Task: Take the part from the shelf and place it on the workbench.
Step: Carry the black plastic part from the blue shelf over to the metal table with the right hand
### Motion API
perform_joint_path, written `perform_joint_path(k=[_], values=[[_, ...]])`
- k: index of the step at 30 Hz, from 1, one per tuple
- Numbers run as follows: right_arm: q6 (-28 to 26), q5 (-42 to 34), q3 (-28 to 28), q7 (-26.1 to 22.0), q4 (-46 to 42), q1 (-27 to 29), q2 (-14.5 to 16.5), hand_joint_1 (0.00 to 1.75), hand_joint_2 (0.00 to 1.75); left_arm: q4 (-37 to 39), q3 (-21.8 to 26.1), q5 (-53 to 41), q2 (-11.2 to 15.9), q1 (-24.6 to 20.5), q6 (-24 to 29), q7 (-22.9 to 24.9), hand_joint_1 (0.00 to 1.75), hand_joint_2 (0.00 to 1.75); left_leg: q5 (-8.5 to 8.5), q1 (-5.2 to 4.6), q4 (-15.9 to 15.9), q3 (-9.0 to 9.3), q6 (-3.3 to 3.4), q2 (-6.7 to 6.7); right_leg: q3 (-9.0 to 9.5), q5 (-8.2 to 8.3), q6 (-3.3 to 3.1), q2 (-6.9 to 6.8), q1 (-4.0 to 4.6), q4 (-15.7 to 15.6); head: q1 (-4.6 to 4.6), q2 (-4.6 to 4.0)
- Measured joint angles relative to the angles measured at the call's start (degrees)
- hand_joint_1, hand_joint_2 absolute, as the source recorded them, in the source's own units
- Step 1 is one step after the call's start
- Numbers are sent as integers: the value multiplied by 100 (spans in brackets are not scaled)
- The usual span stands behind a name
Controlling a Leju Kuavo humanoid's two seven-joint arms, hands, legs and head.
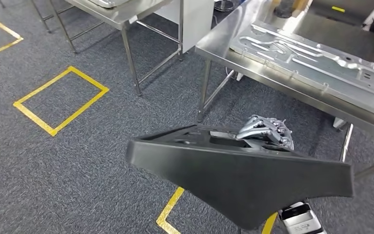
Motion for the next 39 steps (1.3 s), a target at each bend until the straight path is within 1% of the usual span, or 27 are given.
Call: perform_joint_path(k=[2,3,4,5,7,9,11,12,13,14,16,18,19,20,21,23,24,25,27,29,31,33,34,35,36,38,39], values=[[0,12,11,-1,19,-12,17,175,175,0,80,164,-76,11,9,-68,0,0,-8,-25,3,-7,23,144,-343,-303,28,-130,-18,721,0,0],[0,24,17,-1,32,-12,18,175,175,0,126,235,-122,10,19,-106,0,0,-13,-33,5,-9,26,219,-424,-332,34,-152,-25,898,0,0],[0,41,23,-1,43,-12,18,175,175,0,168,289,-165,4,27,-144,0,0,-19,-39,7,-8,24,288,-398,-262,32,-173,-29,864,0,0],[-1,59,30,0,50,-15,18,175,175,0,201,326,-211,-5,33,-173,0,0,-27,-43,9,-1,18,354,-244,-105,21,-221,-27,590,0,0],[-3,94,47,0,56,-33,18,175,175,2,253,381,-291,-21,27,-207,0,0,-57,-67,22,21,-12,470,199,198,-31,-473,16,-205,0,0],[-13,116,62,0,57,-53,18,175,175,4,311,444,-350,-28,2,-227,0,0,-88,-97,29,41,-62,576,421,296,-95,-633,66,-644,0,0],[-25,128,69,0,60,-44,17,175,175,4,358,482,-393,-48,-25,-243,0,0,-108,-108,20,66,-117,687,414,300,-148,-525,76,-693,-1,0],[-30,133,73,0,60,-36,14,175,175,4,370,488,-413,-64,-32,-252,0,0,-135,-98,38,73,-151,658,416,313,-175,-465,65,-711,-1,0],[-34,139,77,0,59,-40,11,175,175,4,379,486,-434,-76,-38,-264,0,0,-204,-86,119,50,-182,548,421,330,-205,-402,50,-730,-1,0],[-38,141,80,0,57,-50,8,175,175,4,387,480,-451,-79,-43,-275,0,0,-329,-73,305,-23,-210,401,430,346,-236,-344,34,-748,-1,0],[-42,134,85,0,55,-69,4,175,175,4,408,465,-475,-61,-49,-289,0,0,-681,-57,981,-332,-242,146,429,358,-272,-215,31,-753,-2,0],[-46,124,86,0,55,-66,3,175,175,4,425,454,-482,-40,-50,-293,0,0,-867,-55,1579,-634,-255,106,428,359,-282,-59,39,-744,-1,0],[-53,120,86,0,55,-63,3,175,175,4,430,449,-483,-36,-54,-302,0,0,-801,-52,1614,-671,-255,102,428,359,-282,24,41,-736,-1,0],[-62,117,86,0,55,-59,3,175,175,4,432,443,-482,-39,-57,-316,0,0,-628,-46,1414,-598,-250,87,431,356,-277,106,38,-725,-1,0],[-80,113,86,0,54,-54,2,175,175,4,432,437,-480,-43,-63,-338,0,0,-396,-34,1039,-442,-243,13,431,351,-268,186,34,-708,-1,0],[-118,104,86,-1,53,-42,2,175,175,4,432,427,-473,-49,-82,-389,0,0,-111,-3,348,-148,-213,-279,403,342,-224,334,29,-664,-1,0],[-134,97,86,-3,52,-33,2,175,175,4,432,426,-469,-49,-99,-417,0,0,-69,-2,176,-75,-192,-385,378,348,-190,400,20,-650,-1,0],[-146,89,86,-6,53,-18,2,175,175,4,432,428,-465,-50,-121,-446,0,0,-86,-11,134,-58,-163,-417,354,362,-151,464,8,-650,-1,0],[-163,73,86,-13,53,9,3,175,175,4,432,434,-461,-69,-168,-515,0,0,-49,-25,94,-42,-88,-285,325,393,-77,548,-12,-669,-1,0],[-176,58,84,-16,54,2,3,175,175,4,432,443,-461,-99,-209,-580,0,0,-5,-15,25,-17,-2,-143,239,279,-35,310,6,-501,0,0],[-181,34,84,-15,60,-25,14,175,175,4,432,450,-461,-100,-236,-609,0,0,9,-29,-8,-7,51,12,-48,-56,-9,-38,8,107,0,0],[-177,8,86,-11,75,-35,28,175,175,4,432,452,-461,-91,-240,-604,0,0,1,-47,-8,-14,66,165,-375,-327,19,-139,-24,791,0,0],[-170,-1,86,-9,87,-36,31,175,175,4,432,453,-461,-93,-237,-599,0,0,-4,-51,-6,-15,65,240,-424,-323,29,-155,-38,904,0,0],[-160,-8,86,-8,99,-39,31,175,175,4,432,456,-461,-98,-235,-592,0,0,-11,-52,-5,-12,60,311,-356,-220,34,-181,-48,790,0,0],[-148,-13,86,-8,108,-48,31,175,175,4,432,460,-461,-102,-238,-586,0,0,-20,-52,-3,-3,48,376,-177,-48,30,-242,-51,470,0,0],[-125,-26,87,-7,115,-88,31,175,175,4,432,466,-462,-108,-249,-579,0,0,-53,-74,11,23,3,491,251,234,-8,-532,-18,-313,-1,0],[-117,-37,87,-7,115,-113,31,175,175,4,432,467,-462,-109,-254,-577,0,0,-71,-91,18,35,-24,543,378,294,-38,-638,4,-559,-1,0]])
